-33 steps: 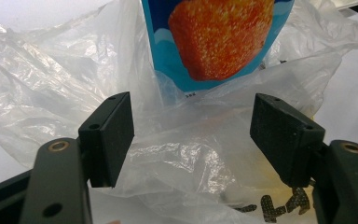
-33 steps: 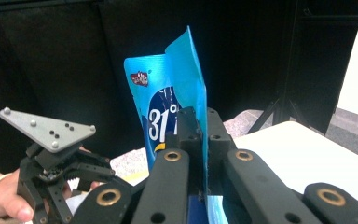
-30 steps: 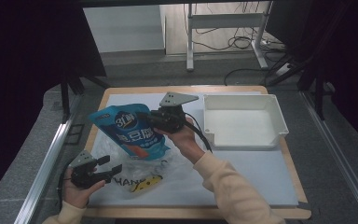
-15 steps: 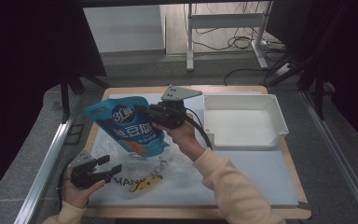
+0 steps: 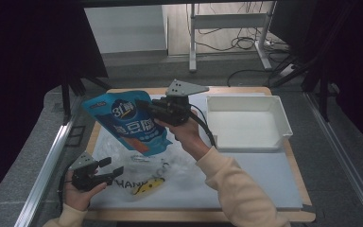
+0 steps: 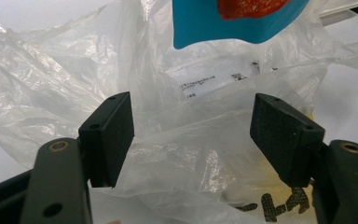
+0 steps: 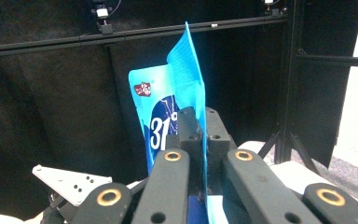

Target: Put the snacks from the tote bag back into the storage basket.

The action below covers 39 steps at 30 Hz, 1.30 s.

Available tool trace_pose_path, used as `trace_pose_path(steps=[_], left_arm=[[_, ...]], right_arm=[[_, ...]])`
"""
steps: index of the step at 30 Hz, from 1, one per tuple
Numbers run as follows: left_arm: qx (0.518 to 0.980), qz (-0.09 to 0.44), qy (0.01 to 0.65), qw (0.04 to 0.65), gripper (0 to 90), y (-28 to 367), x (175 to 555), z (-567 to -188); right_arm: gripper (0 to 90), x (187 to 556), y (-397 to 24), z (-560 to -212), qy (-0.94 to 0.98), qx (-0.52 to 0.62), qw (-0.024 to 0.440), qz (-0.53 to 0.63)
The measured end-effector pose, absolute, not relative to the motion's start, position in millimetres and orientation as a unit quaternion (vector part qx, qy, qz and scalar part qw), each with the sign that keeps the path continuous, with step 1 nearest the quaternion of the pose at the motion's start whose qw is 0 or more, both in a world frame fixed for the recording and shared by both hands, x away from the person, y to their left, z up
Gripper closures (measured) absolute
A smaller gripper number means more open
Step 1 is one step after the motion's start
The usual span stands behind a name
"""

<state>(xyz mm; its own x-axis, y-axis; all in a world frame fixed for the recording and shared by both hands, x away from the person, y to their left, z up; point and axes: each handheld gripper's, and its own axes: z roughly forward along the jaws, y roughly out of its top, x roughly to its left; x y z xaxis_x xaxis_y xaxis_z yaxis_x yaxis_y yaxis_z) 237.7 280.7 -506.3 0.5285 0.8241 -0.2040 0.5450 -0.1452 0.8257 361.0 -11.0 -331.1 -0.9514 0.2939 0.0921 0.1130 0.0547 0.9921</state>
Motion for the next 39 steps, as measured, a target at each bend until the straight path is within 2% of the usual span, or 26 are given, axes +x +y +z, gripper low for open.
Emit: trace_pose_path(steps=[39], left_arm=[[0.74,0.149,0.464,0.464,30.2,282,239,-506]], right_arm=[[88.4,371,-51,-282,0.691,0.157,0.103,0.698]])
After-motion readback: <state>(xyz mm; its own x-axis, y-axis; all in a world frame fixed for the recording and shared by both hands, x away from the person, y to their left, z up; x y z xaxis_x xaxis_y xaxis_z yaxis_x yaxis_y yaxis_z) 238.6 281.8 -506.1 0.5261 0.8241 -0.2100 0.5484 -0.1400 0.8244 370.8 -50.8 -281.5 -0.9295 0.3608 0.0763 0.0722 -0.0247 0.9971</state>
